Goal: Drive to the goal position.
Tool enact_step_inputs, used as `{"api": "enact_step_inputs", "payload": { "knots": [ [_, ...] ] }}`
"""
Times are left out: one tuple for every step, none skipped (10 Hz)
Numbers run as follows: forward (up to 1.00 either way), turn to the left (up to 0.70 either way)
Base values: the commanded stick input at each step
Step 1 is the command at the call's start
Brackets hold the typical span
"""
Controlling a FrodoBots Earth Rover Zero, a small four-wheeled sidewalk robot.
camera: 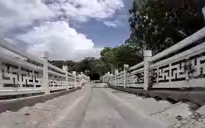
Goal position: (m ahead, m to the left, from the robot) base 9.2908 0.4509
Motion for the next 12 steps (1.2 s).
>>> {"api": "enact_step_inputs", "payload": {
  "knots": [
    [0.7, 0.09],
    [0.7, 0.14],
    [0.7, 0.14],
    [0.7, 0.14],
    [0.7, 0.14],
    [0.7, 0.14],
    [0.7, 0.09],
    [0.7, 0.0],
    [0.7, 0.0],
    [0.7, 0.0],
    [0.7, 0.0],
    [0.7, 0.0]
  ]
}}
